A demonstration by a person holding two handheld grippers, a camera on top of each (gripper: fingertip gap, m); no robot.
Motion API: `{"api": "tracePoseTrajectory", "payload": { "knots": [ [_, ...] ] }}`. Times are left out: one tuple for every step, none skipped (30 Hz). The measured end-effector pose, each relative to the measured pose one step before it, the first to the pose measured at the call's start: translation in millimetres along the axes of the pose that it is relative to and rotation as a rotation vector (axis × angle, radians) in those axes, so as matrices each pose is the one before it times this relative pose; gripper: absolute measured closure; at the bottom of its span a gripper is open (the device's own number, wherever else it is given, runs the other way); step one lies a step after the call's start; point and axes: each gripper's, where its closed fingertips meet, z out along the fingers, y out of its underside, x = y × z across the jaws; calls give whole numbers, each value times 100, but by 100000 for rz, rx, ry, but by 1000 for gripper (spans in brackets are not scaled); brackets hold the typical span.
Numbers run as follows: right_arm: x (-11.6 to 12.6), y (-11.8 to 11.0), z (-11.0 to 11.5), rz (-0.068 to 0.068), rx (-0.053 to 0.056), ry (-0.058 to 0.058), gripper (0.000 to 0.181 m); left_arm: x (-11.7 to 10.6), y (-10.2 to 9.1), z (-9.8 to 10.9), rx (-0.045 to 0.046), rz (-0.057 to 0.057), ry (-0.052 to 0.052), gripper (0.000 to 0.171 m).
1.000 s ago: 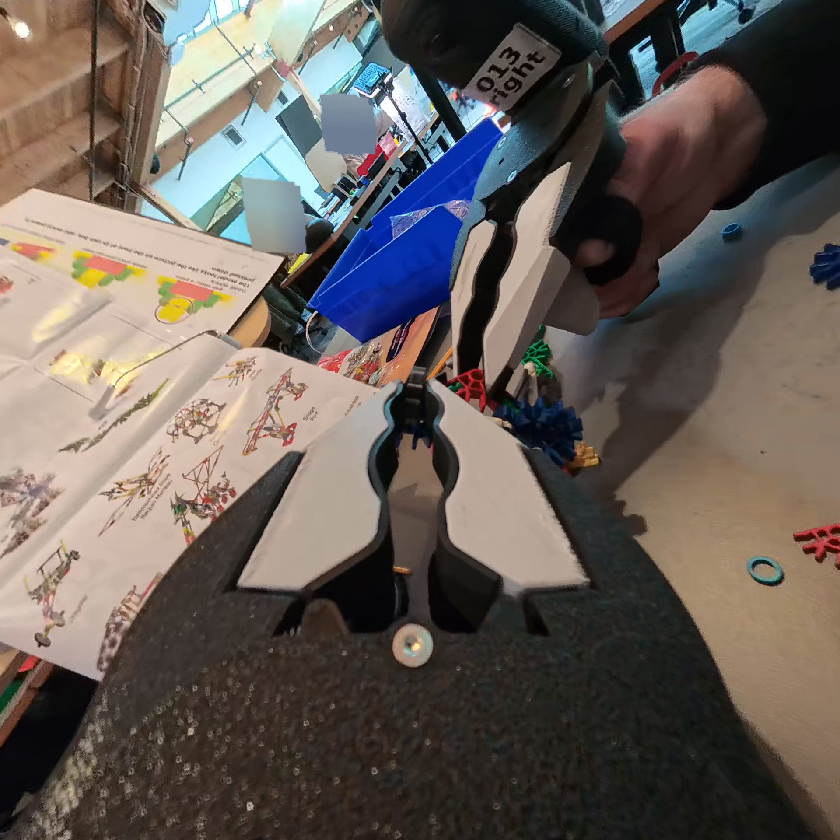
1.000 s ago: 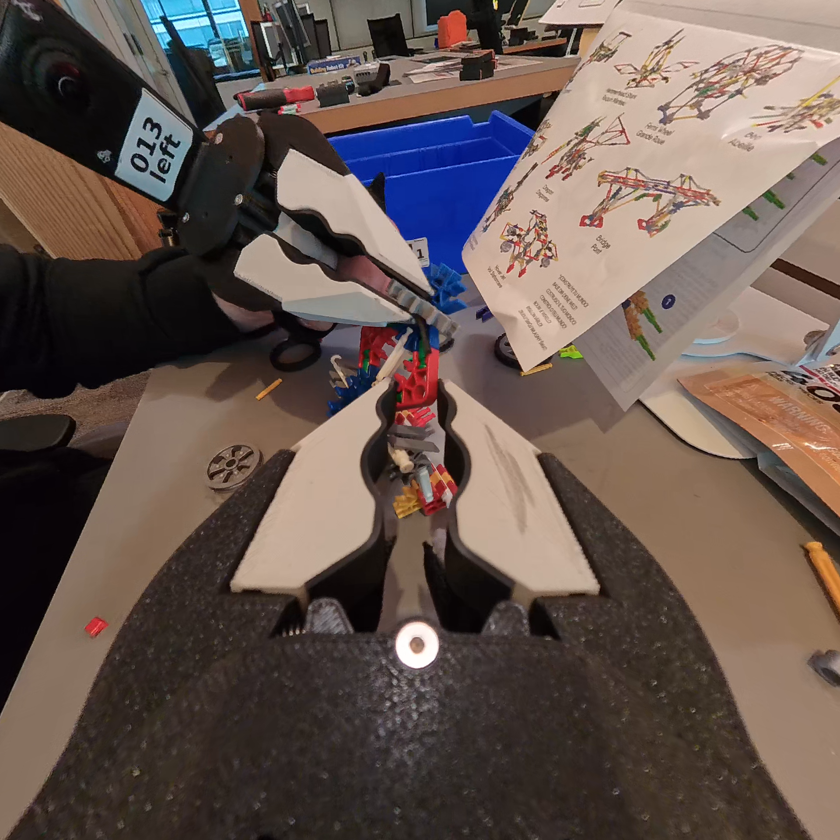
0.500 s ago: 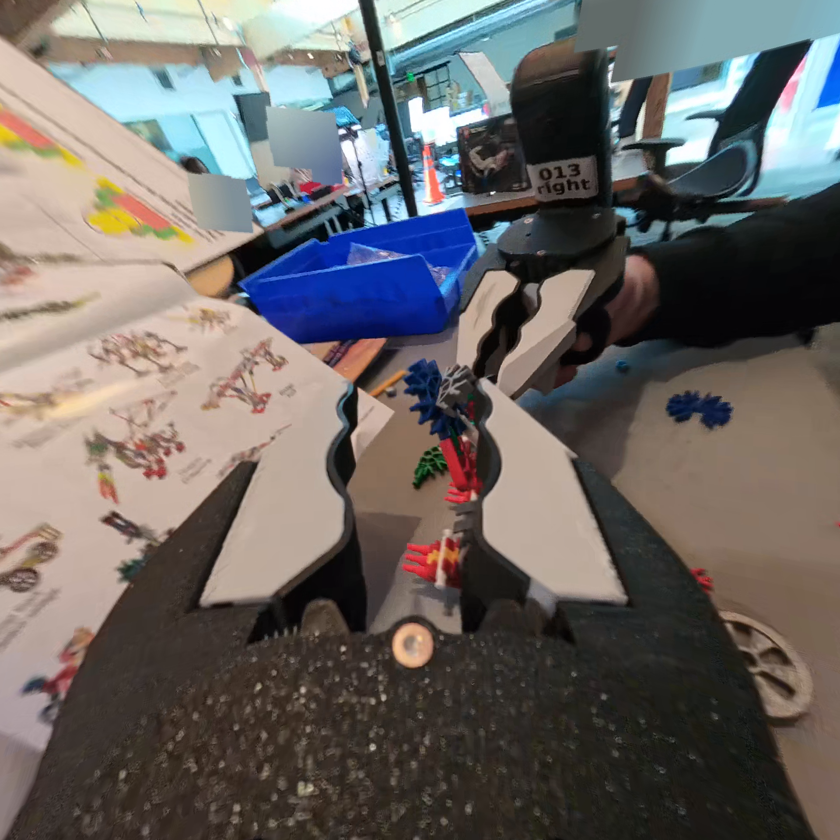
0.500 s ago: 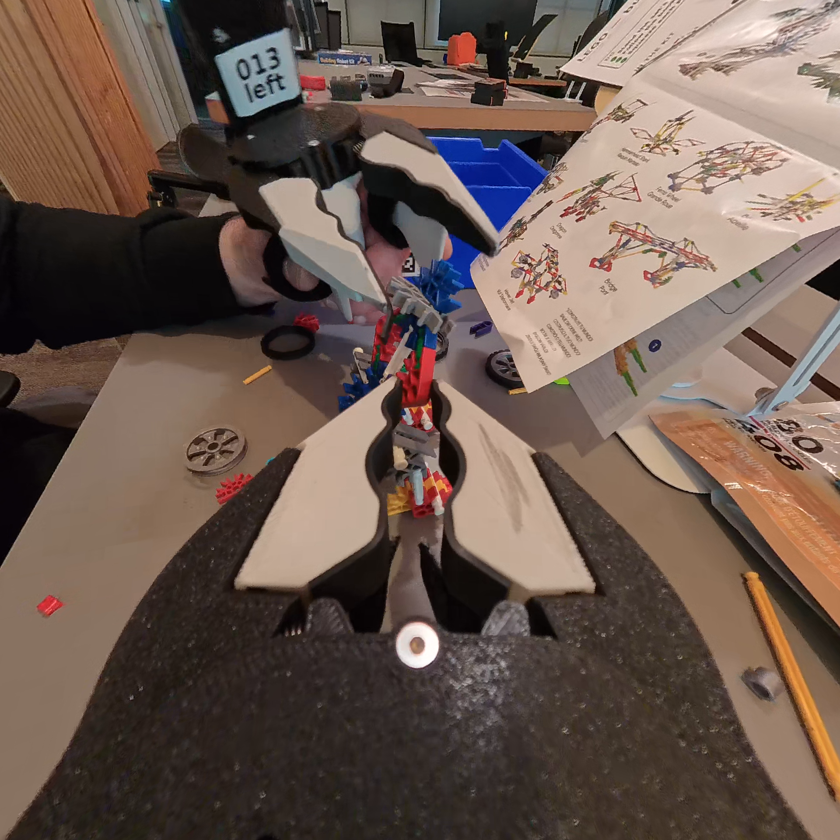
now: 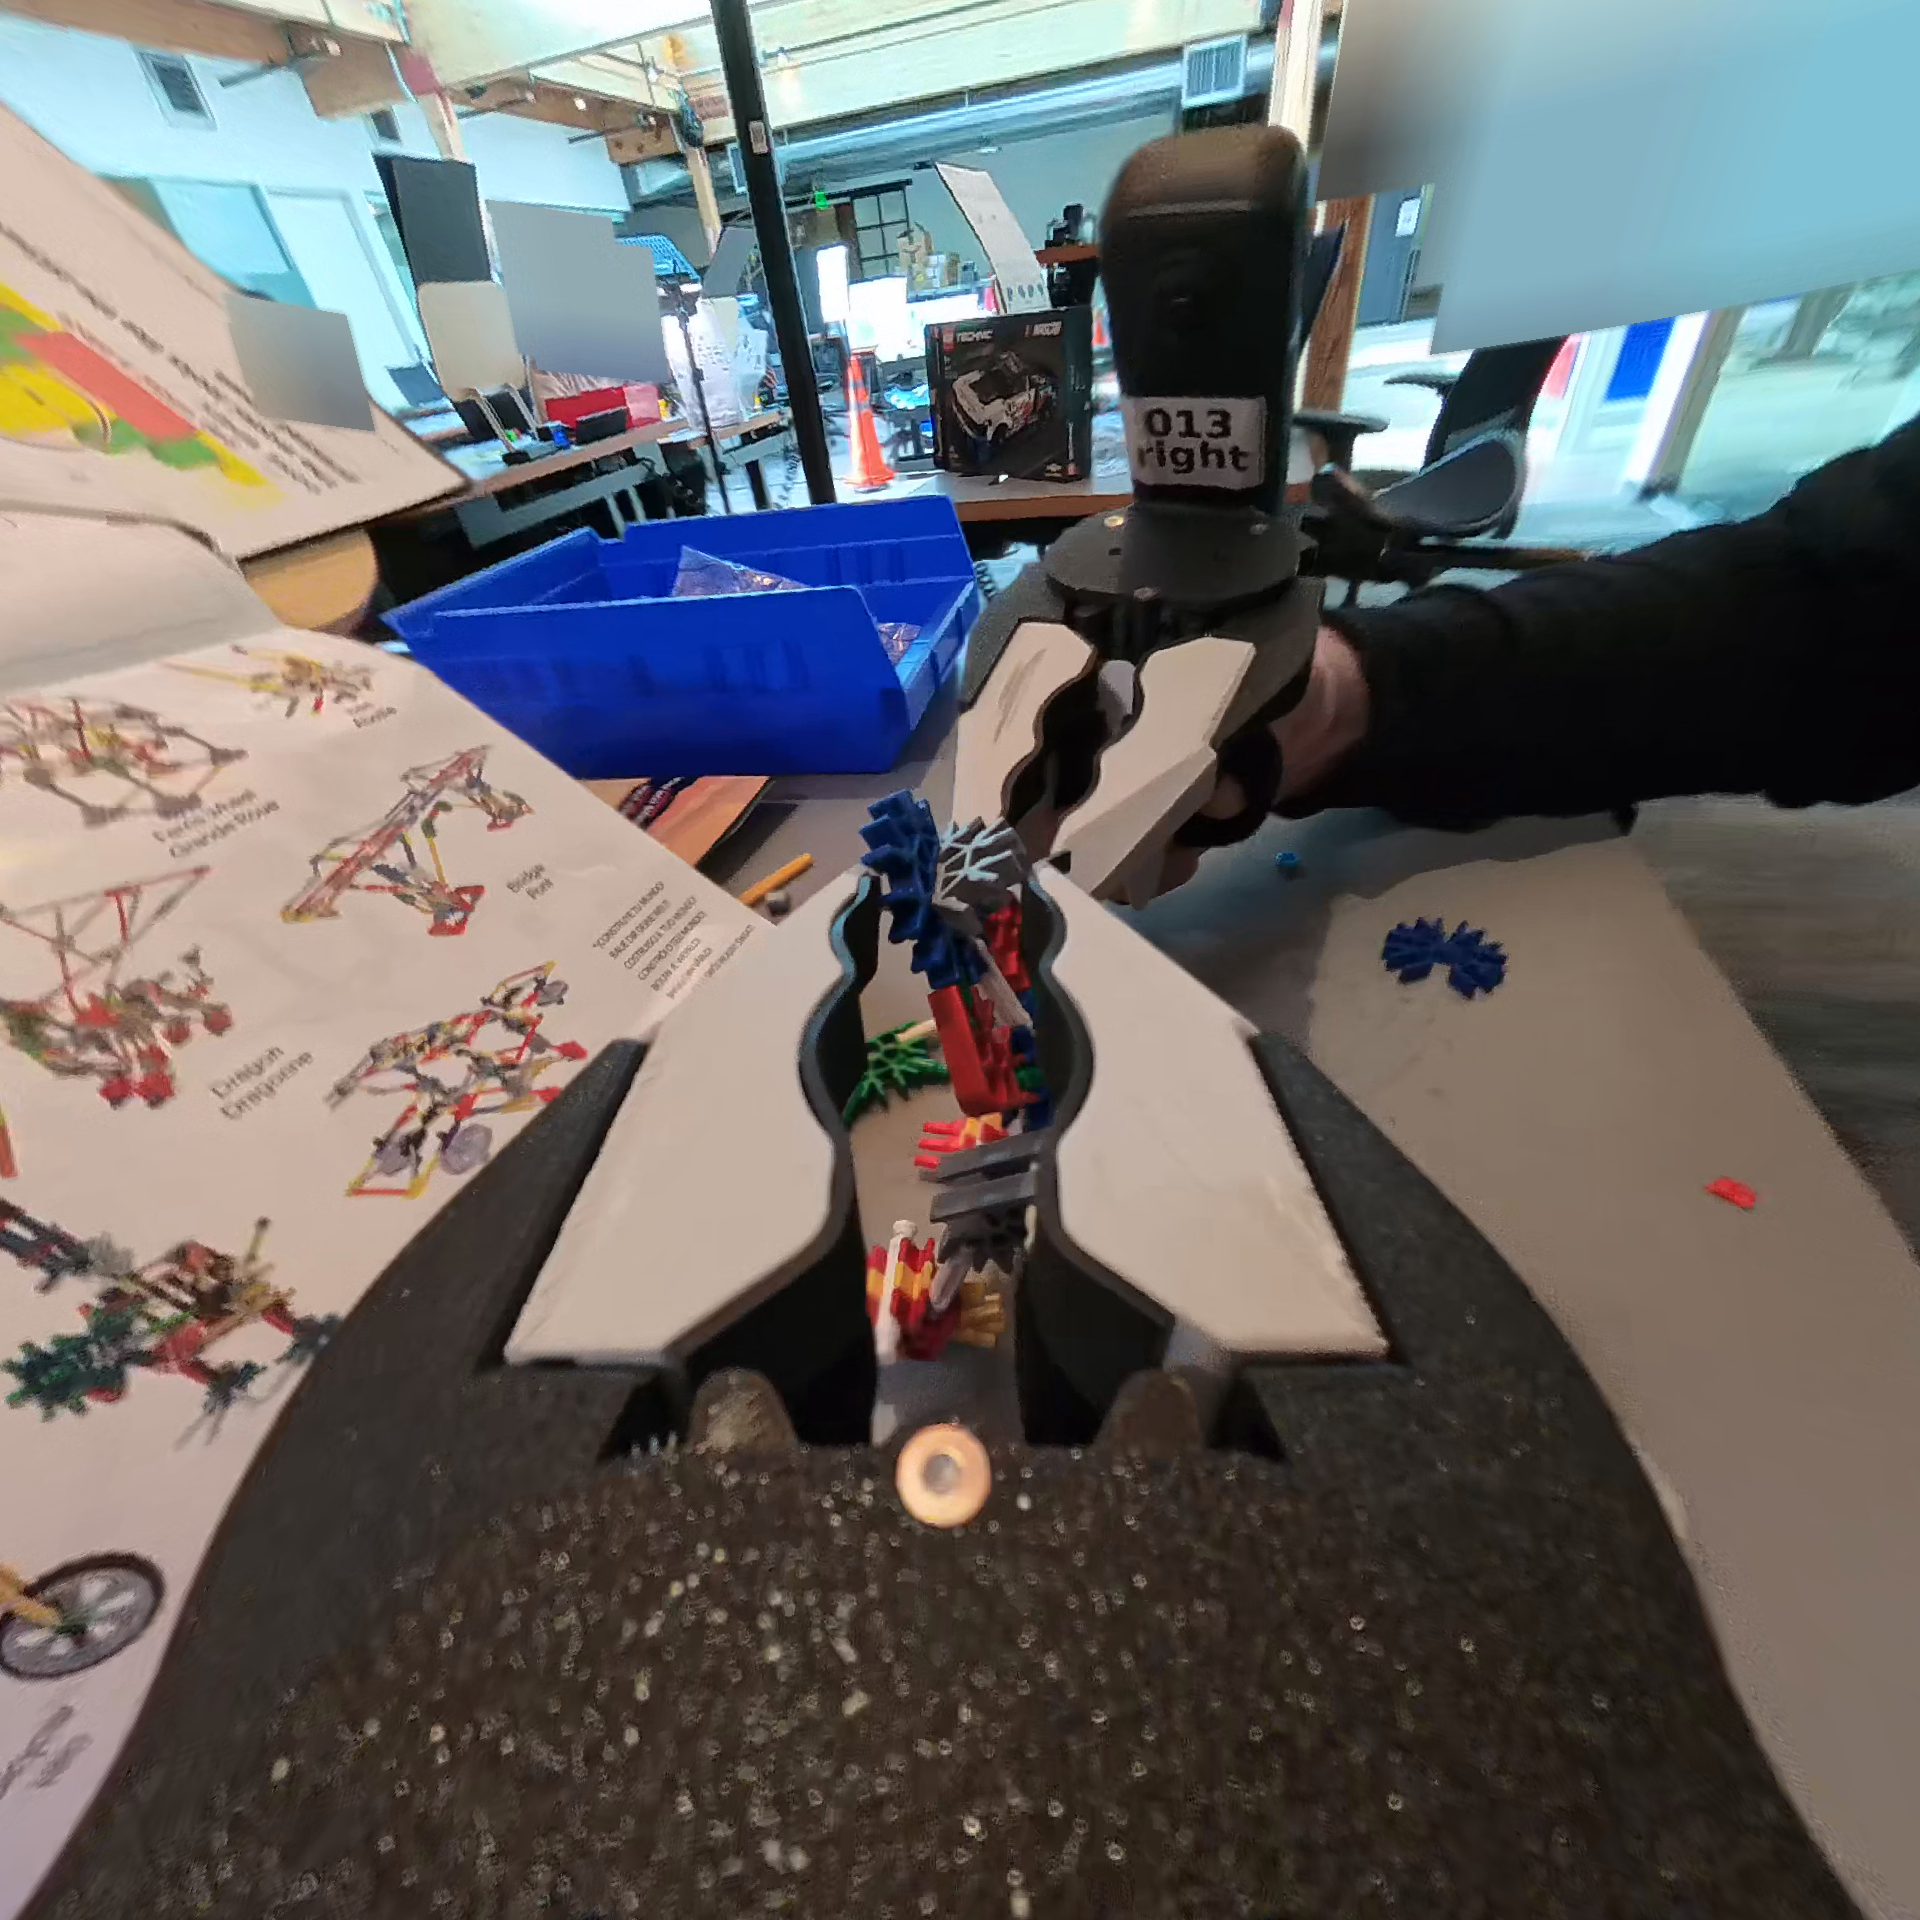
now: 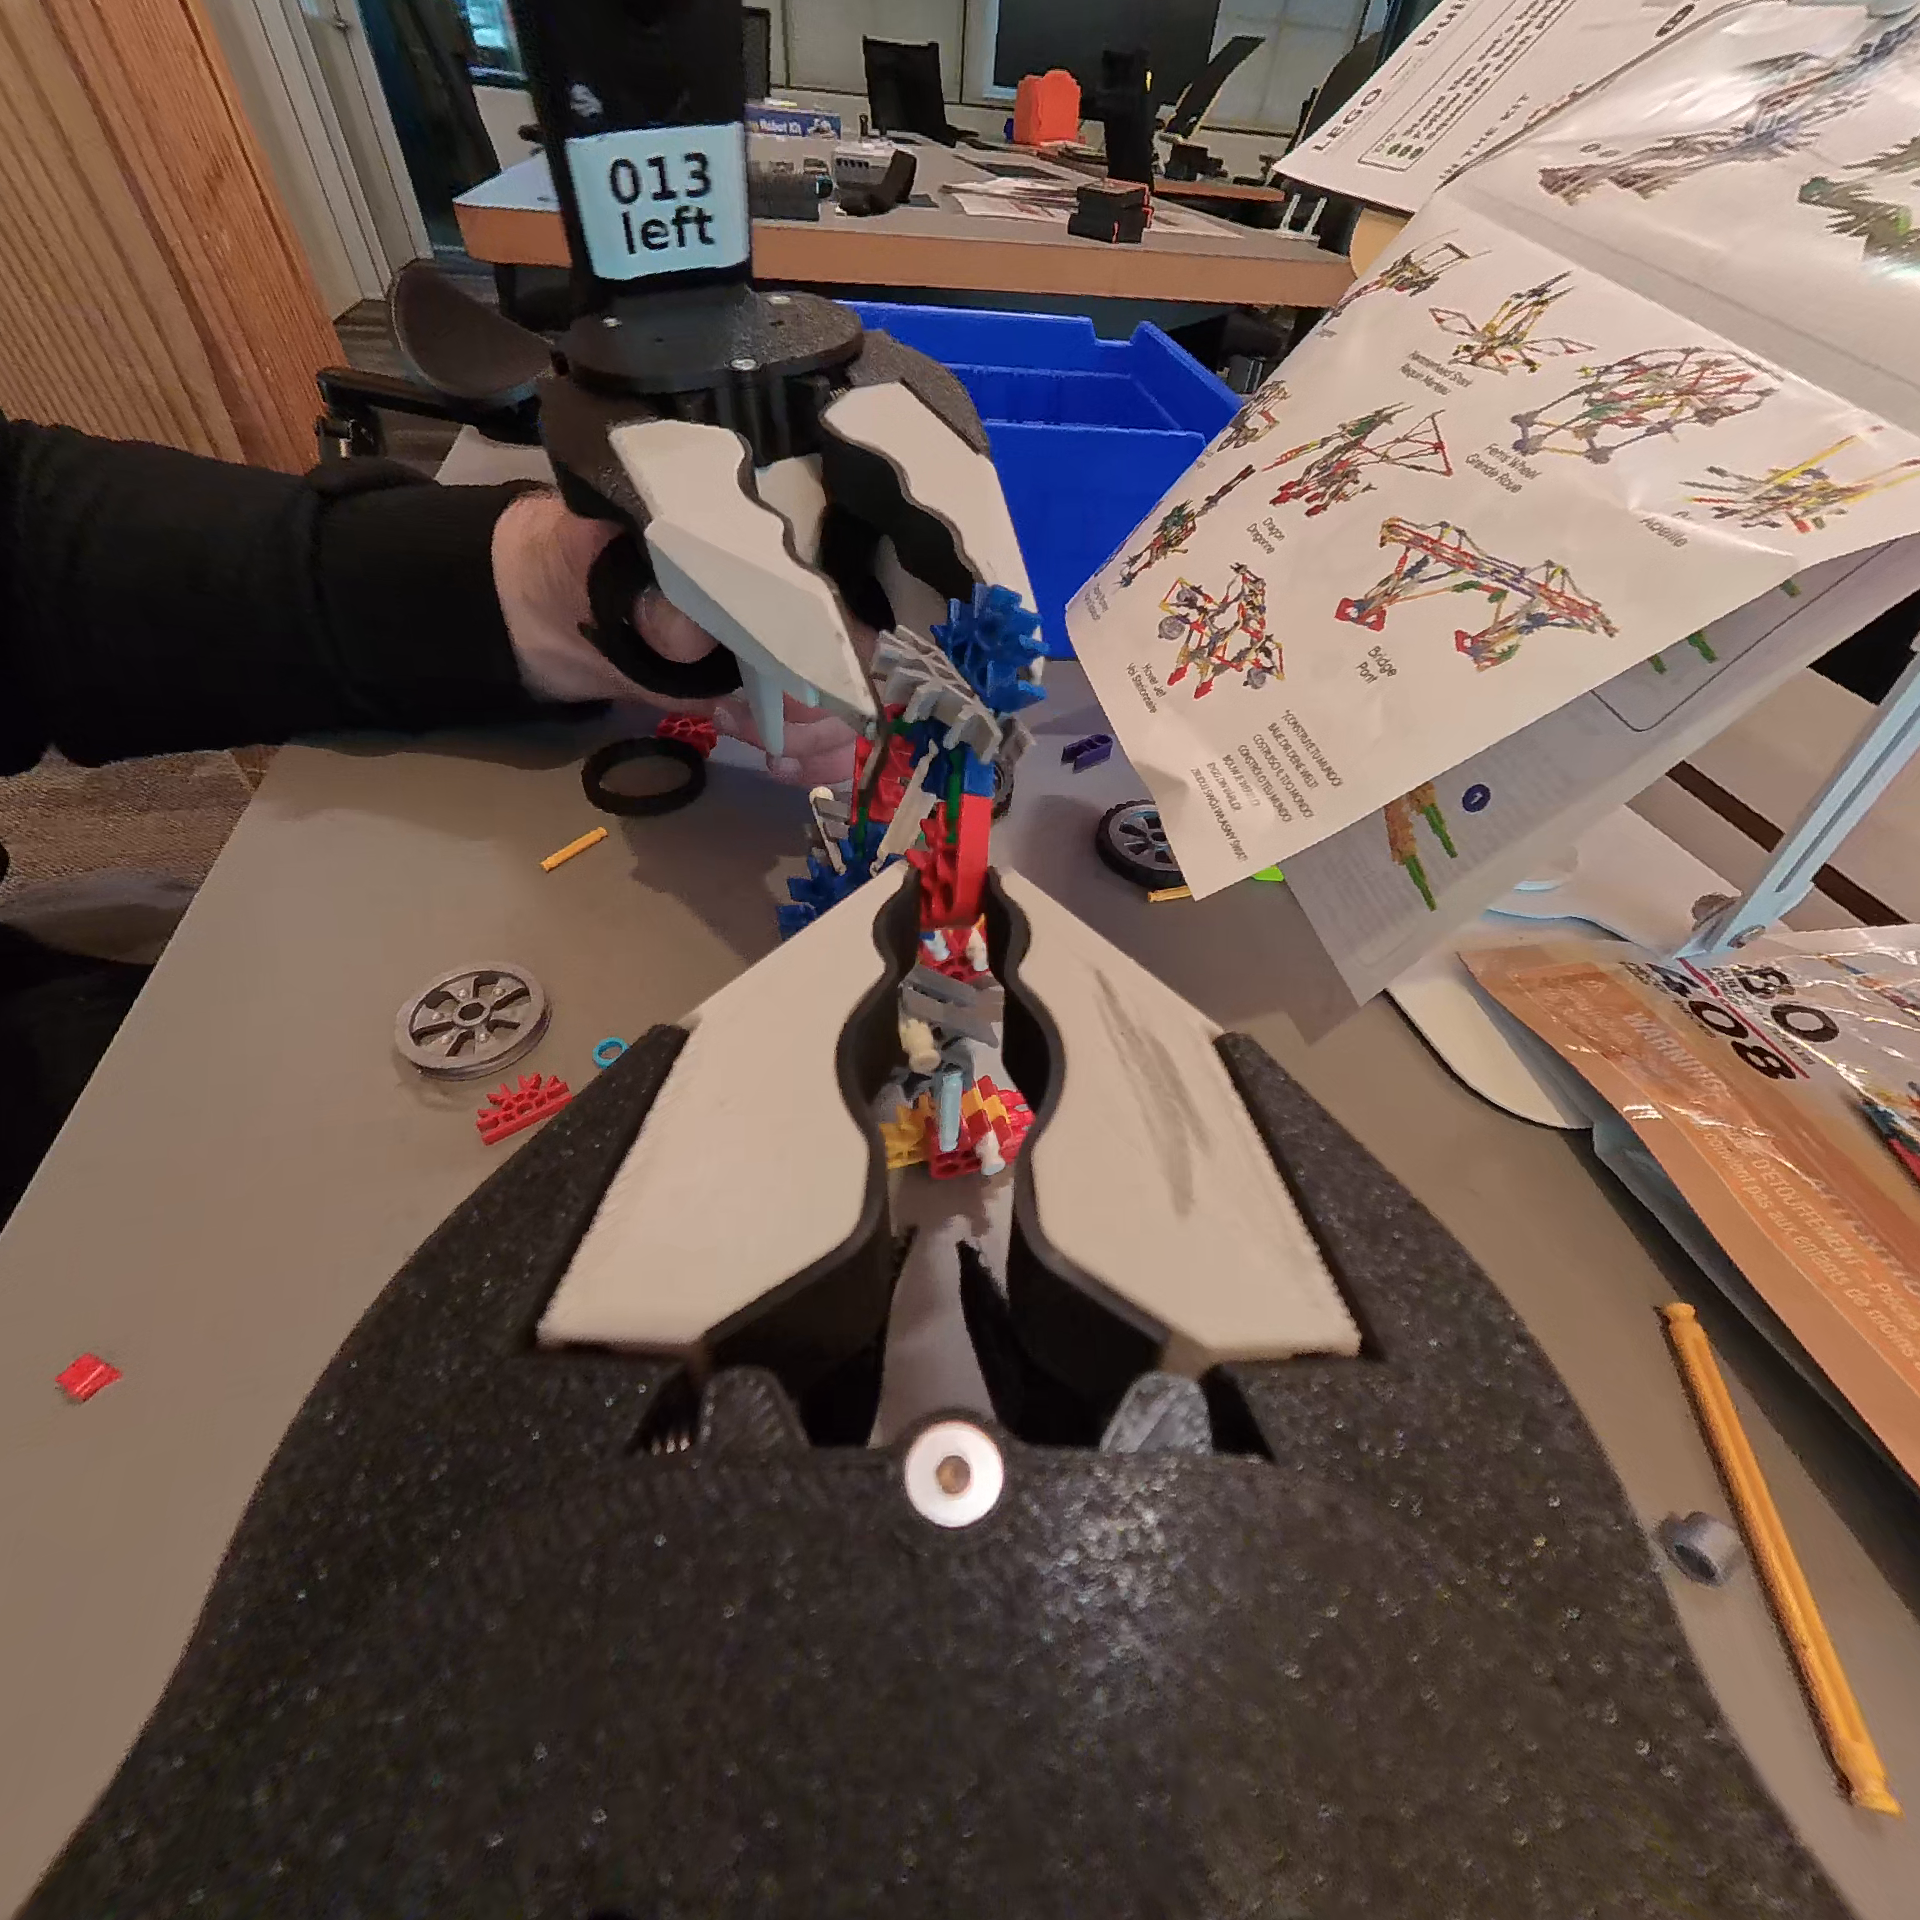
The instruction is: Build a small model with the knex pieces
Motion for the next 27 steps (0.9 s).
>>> {"api": "tracePoseTrajectory", "payload": {
  "knots": [
    [-19, -35, -13, 481, 267, -430, 170, 137, -88, -12, -523, 5071, -1419, 148],
    [-47, -41, -25, 665, 253, -589, 171, 184, -121, 10, -462, 5102, -1286, 148],
    [-50, -37, -21, 656, 205, -563, 171, 163, -96, 4, -852, 5678, -1571, 148],
    [-21, -24, -27, 576, 198, -440, 171, 146, -98, 10, -989, 5568, -1535, 148],
    [-7, -10, -14, 477, 129, -300, 171, 129, -88, 18, -1018, 5566, -1600, 148],
    [4, -18, -9, 325, 93, -156, 171, 112, -58, 21, -1197, 6013, -1777, 149],
    [7, -4, -15, 236, 67, -114, 171, 129, -67, 20, -1139, 5653, -1588, 149],
    [4, -2, -9, 238, 43, -96, 172, 95, -51, 12, -1093, 4625, -1362, 148],
    [10, 9, -7, 223, 29, -59, 171, 66, -37, 27, -962, 3851, -1229, 149],
    [21, 7, -5, 61, -41, 84, 172, 61, -33, 23, -769, 3348, -1124, 149],
    [13, 11, 1, -83, -96, 91, 171, 51, -19, 17, -537, 2112, -670, 149],
    [7, -1, -7, -60, -60, 19, 171, 22, 1, -3, -267, 916, -273, 148],
    [-19, -8, -2, -37, -16, -53, 171, -23, 23, -1, -218, 642, -348, 149],
    [-26, -3, 12, -114, -2, 0, 171, -134, 92, -23, -481, 1381, -1153, 151],
    [18, 0, 15, -155, -33, 235, 171, -38, 77, -27, -385, 1155, -492, 151],
    [-3, -11, 7, -42, -10, 99, 172, -13, 10, -7, -23, -815, 213, 151],
    [11, -2, -1, 56, 18, 9, 172, -7, -5, 7, 28, -624, 196, 151],
    [9, 1, -7, 13, 10, 30, 172, -24, 19, 0, -31, 146, -190, 150],
    [-2, -1, 8, -91, -16, 79, 172, -16, 6, 12, 30, -285, -45, 150],
    [5, -1, -5, -70, 14, 57, 172, -22, 26, 3, 87, -1009, 223, 150],
    [-8, -20, 10, 19, 61, -8, 172, -80, 78, 6, -142, -1258, 16, 150],
    [-15, -12, 7, -39, 80, -30, 173, -126, 154, 5, -413, -723, -355, 148],
    [-14, -7, 13, -146, 24, 68, 173, -82, 97, -7, 40, -1569, 140, 148],
    [5, -1, 16, -116, -26, 162, 174, 4, 35, -15, 443, -2308, 945, 147],
    [0, -7, -2, -60, -26, 65, 174, -22, 90, -1, 61, -2093, 650, 147],
    [-4, 3, 5, -78, -33, -21, 174, 8, 94, 35, -3, -1956, 771, 145],
    [-8, 1, 13, -51, -39, -1, 175, 38, 76, 48, 25, -2563, 1159, 141]
  ]
}}
